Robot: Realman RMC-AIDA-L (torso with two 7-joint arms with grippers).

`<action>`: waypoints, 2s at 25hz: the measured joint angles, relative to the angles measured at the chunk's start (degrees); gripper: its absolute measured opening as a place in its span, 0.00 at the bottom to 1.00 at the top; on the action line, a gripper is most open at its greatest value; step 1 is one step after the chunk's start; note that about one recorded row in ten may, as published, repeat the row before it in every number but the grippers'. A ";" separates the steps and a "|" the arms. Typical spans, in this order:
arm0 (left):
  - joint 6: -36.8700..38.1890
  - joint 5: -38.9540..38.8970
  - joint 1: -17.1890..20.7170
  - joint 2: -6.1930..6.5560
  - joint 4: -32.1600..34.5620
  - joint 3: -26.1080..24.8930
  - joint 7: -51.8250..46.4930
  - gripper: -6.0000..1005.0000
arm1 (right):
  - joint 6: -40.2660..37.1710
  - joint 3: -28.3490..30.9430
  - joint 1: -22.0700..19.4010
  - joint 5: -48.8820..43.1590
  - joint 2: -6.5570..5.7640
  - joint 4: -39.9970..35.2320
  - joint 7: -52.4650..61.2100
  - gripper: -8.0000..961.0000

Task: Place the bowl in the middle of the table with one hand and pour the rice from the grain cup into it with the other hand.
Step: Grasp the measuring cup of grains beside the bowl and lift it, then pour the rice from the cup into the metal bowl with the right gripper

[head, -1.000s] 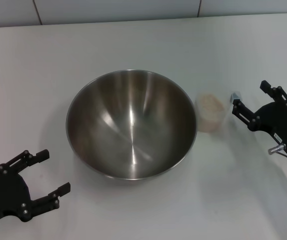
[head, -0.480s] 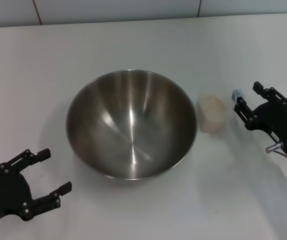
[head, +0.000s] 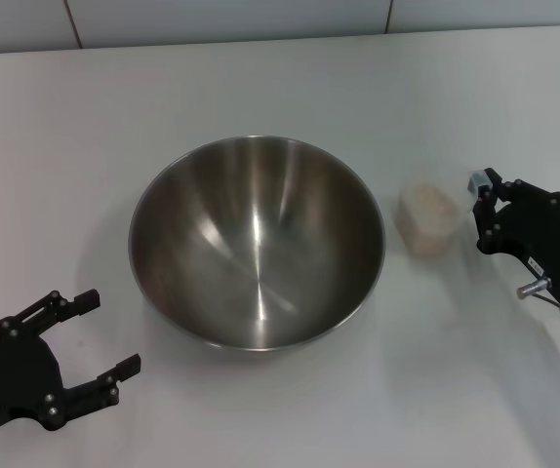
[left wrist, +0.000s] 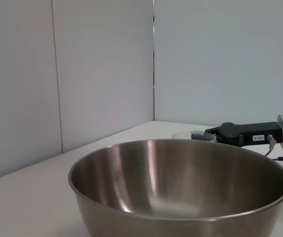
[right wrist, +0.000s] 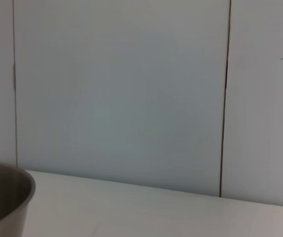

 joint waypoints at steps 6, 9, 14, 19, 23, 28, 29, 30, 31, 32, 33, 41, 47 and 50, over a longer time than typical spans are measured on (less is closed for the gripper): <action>0.00 0.13 -0.18 0.04 0.00 -0.02 -0.60 0.86 | -0.25 0.00 0.17 0.00 0.00 0.07 -0.02 0.14; 0.00 1.12 -0.44 0.01 0.00 -0.30 -0.81 0.86 | -0.72 0.41 0.28 0.00 -0.01 0.08 -0.02 0.03; 0.00 2.21 -0.69 -0.03 0.01 -0.43 -1.44 0.86 | -4.41 1.43 0.41 0.00 -0.07 0.74 -0.06 0.03; 0.00 2.24 -0.70 -0.02 0.05 -0.44 -1.53 0.86 | -11.12 2.05 0.42 0.00 -0.12 0.75 -0.80 0.03; 0.00 2.27 -0.68 0.00 0.04 -0.43 -1.53 0.86 | -17.82 2.24 1.47 0.01 -0.08 2.38 -8.55 0.03; 0.00 2.29 -0.67 -0.03 0.09 -0.44 -1.53 0.86 | -21.33 1.85 3.62 -0.59 -0.13 9.69 -30.75 0.03; 0.00 2.29 -0.69 -0.05 0.09 -0.44 -1.53 0.86 | -20.68 1.68 4.17 -1.06 -0.13 10.98 -35.15 0.03; 0.00 2.29 -0.69 -0.05 0.09 -0.44 -1.53 0.86 | -19.98 1.58 4.66 -1.55 -0.13 12.11 -39.02 0.03; 0.00 2.29 -0.71 -0.05 0.09 -0.44 -1.53 0.86 | -17.62 1.54 5.35 -3.10 -0.07 14.41 -47.97 0.03; 0.00 2.29 -0.71 -0.05 0.09 -0.44 -1.53 0.86 | -17.62 1.54 5.35 -3.10 -0.07 14.41 -47.97 0.03; 0.01 2.29 -0.77 -0.07 0.05 -0.44 -1.53 0.86 | -16.42 1.52 5.56 -3.91 -0.01 15.52 -53.09 0.03; 0.00 2.29 -1.21 -0.09 0.00 -0.44 -1.53 0.86 | -12.25 0.27 4.17 -11.15 0.20 20.40 -97.68 0.03; 0.00 2.29 -1.50 -0.09 0.00 -0.44 -1.52 0.86 | -12.40 0.06 3.72 -15.51 0.22 20.26 -113.94 0.03; 0.00 2.33 -1.54 -0.09 0.00 -0.33 -1.53 0.86 | -10.17 -0.10 3.67 -16.15 0.24 20.81 -128.20 0.03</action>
